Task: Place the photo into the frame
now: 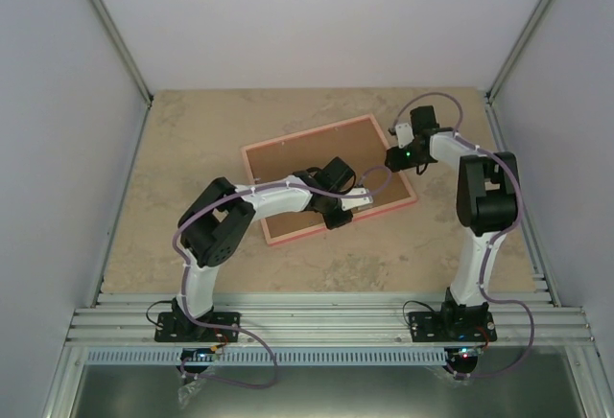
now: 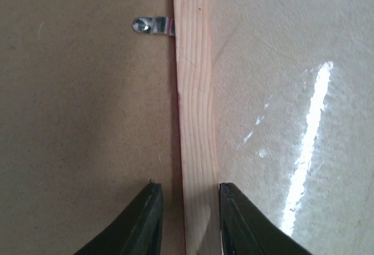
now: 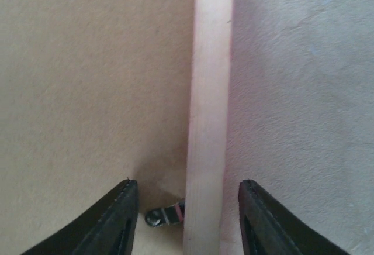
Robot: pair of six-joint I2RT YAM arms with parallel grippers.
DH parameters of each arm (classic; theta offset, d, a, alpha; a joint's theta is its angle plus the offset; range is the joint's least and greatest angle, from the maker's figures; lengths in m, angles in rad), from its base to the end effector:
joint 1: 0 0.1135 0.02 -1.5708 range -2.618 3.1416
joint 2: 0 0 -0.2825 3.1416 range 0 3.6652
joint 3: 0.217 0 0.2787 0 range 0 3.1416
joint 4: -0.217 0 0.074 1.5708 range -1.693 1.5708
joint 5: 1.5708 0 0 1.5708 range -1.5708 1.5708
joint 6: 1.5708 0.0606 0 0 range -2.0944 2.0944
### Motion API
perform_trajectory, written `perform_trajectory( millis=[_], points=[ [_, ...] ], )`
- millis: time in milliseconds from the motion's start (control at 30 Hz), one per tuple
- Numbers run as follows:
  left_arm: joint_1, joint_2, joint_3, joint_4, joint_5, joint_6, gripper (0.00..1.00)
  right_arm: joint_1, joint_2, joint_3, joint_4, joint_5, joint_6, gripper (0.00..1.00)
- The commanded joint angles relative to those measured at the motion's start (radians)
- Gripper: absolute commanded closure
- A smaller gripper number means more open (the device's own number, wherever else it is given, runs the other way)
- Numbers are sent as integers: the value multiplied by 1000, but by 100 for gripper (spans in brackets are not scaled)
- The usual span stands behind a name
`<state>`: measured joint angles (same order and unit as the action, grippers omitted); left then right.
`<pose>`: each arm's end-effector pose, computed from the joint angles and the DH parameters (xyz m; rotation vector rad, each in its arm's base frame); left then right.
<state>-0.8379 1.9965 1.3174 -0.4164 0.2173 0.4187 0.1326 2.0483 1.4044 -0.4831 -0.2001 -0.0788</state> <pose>0.2894 -0.3410 0.1281 1.6390 2.1350 -0.4227 0.4552 0.0729 0.1285 -0.3443 2.6683 0.2862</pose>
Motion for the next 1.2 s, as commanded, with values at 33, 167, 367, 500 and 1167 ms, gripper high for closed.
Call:
perform_trajectory(
  millis=[33,167,367,500,1167],
  points=[
    [-10,34,-11,4,-62,-14,80,-28,-72,-24,-45,-115,-50,43],
    [-10,23,6,-18,-56,-24,94,-76,-136,-30,-14,-209,-74,32],
    [47,-12,87,-98,57,-45,100,-113,-295,-88,57,-302,-220,24],
    [115,-14,171,-186,170,-38,100,-113,-444,-208,129,-351,-372,18],
    [203,29,411,-436,485,22,100,238,-970,-792,422,-221,-1196,19]
  ],
)
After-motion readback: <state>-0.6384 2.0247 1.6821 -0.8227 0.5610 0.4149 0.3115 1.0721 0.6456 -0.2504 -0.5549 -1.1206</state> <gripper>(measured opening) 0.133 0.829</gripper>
